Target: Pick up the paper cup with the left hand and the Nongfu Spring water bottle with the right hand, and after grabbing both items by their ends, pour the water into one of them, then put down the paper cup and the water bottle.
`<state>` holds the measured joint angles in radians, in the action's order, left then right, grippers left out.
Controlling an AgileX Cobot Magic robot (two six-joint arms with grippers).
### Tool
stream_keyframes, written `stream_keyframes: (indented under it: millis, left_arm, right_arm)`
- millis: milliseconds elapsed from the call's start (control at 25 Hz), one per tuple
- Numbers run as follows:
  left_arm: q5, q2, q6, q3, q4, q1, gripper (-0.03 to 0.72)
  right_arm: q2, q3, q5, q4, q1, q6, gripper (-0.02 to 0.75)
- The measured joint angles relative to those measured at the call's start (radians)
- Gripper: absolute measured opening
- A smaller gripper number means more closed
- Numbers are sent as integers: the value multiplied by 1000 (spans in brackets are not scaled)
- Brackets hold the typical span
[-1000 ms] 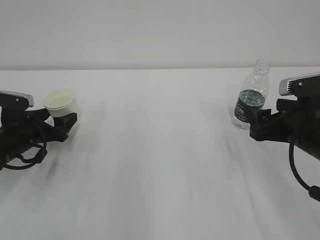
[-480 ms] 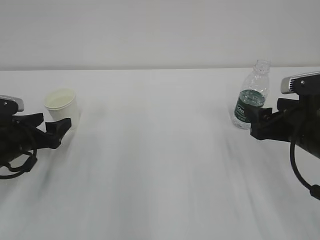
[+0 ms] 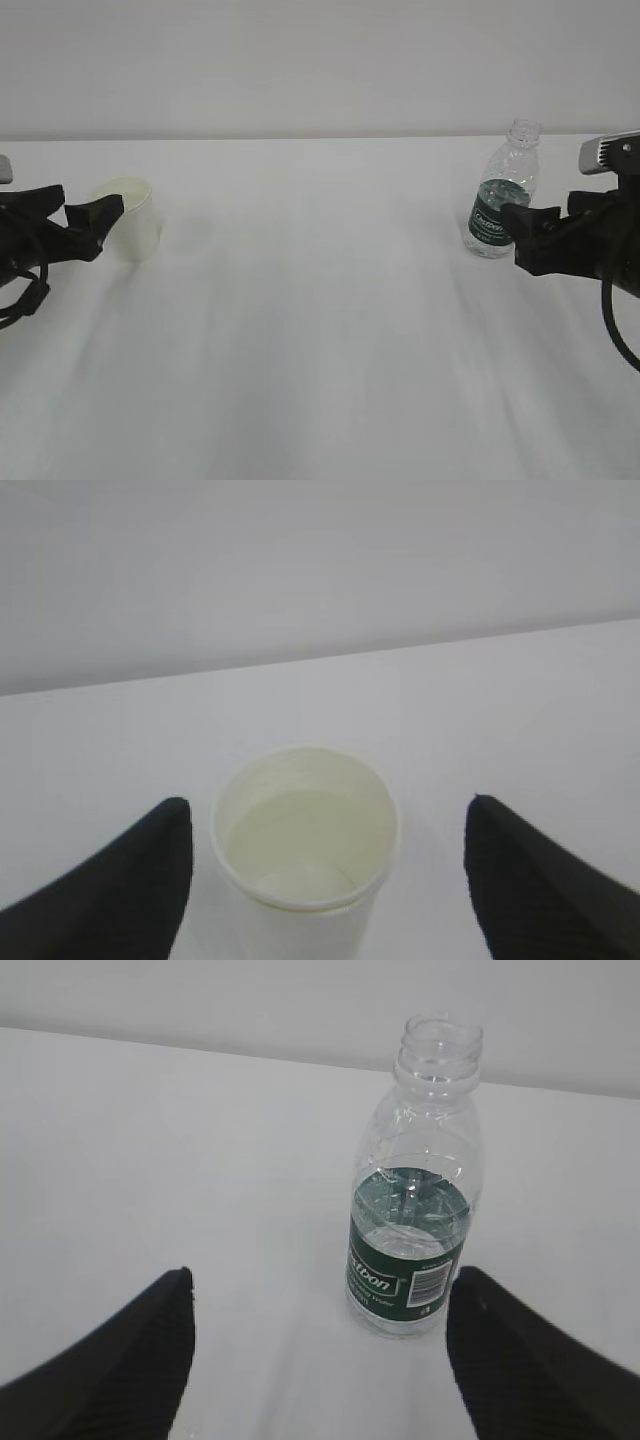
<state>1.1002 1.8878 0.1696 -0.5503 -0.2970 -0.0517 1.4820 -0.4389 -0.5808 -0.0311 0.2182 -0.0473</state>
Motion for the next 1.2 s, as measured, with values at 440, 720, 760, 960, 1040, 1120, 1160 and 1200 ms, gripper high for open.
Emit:
stream_keyframes:
  millis: [440, 720, 760, 960, 1040, 1120, 1160, 1200]
  left_arm:
    - [-217, -262, 20, 9, 0, 0, 591]
    - [-333, -377, 38, 11, -6, 0, 589]
    - [-351, -394, 42, 11, -11, 0, 589]
    - [-428, -471, 68, 12, -18, 0, 590]
    - [-457, -497, 74, 12, -22, 0, 589]
    - [-482, -527, 78, 12, -29, 0, 590]
    - [-496, -540, 83, 12, -33, 0, 589]
    - [-511, -556, 85, 12, -34, 0, 589]
  right_arm:
    - [-104, 2, 113, 6, 0, 2, 589]
    - [-172, 3, 173, 64, 0, 2, 589]
    - [-185, 3, 184, 74, 0, 2, 589]
    - [-244, 3, 241, 90, 0, -4, 589]
    - [-261, 3, 261, 90, 0, -9, 589]
    - [-281, 3, 286, 90, 0, -15, 589]
    - [-291, 3, 296, 91, 0, -16, 589]
    - [-303, 3, 305, 91, 0, -18, 589]
